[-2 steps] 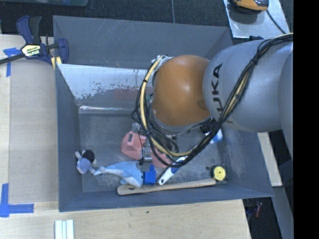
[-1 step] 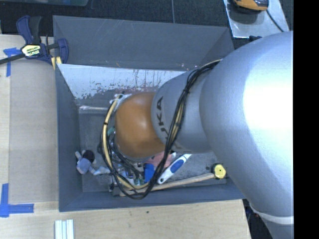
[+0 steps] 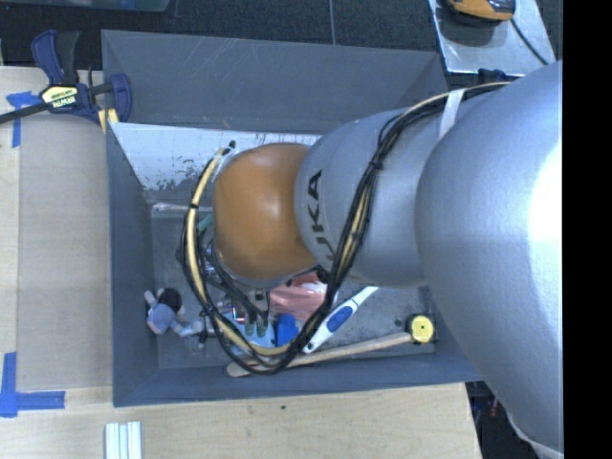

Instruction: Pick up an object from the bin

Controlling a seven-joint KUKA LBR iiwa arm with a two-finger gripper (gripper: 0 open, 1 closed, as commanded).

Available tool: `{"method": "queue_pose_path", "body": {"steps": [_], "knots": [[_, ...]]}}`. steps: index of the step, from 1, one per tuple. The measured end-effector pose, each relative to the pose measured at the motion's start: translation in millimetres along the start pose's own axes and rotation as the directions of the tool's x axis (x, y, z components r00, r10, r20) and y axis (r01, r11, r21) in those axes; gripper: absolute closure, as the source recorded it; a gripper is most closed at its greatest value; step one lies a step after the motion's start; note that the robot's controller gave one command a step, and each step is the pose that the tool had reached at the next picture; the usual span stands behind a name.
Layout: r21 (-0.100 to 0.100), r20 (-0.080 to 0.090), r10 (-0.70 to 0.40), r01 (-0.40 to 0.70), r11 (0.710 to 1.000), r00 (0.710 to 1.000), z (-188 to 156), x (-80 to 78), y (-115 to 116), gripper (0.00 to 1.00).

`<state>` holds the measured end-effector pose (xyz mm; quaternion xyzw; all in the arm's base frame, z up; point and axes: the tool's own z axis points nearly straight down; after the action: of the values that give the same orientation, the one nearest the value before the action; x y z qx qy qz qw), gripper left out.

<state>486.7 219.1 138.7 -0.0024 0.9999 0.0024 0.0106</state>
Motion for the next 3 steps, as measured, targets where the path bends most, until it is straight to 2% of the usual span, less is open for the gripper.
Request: {"method": "queue_pose_path", "body": {"steps": [1,2,3], "knots": [[0.004,-0.022,-0.092,0.092,0.996,0.996,63.8,3.6,-22.3,0.00],[-0.002,0.003,-0.020,0.020,1.000,1.000,68.2,-24.2,-76.9,0.00],[-0.001,-0.015,-0.089,0.089,0.996,0.996,63.6,0.1,-26.3,1.00]]}}
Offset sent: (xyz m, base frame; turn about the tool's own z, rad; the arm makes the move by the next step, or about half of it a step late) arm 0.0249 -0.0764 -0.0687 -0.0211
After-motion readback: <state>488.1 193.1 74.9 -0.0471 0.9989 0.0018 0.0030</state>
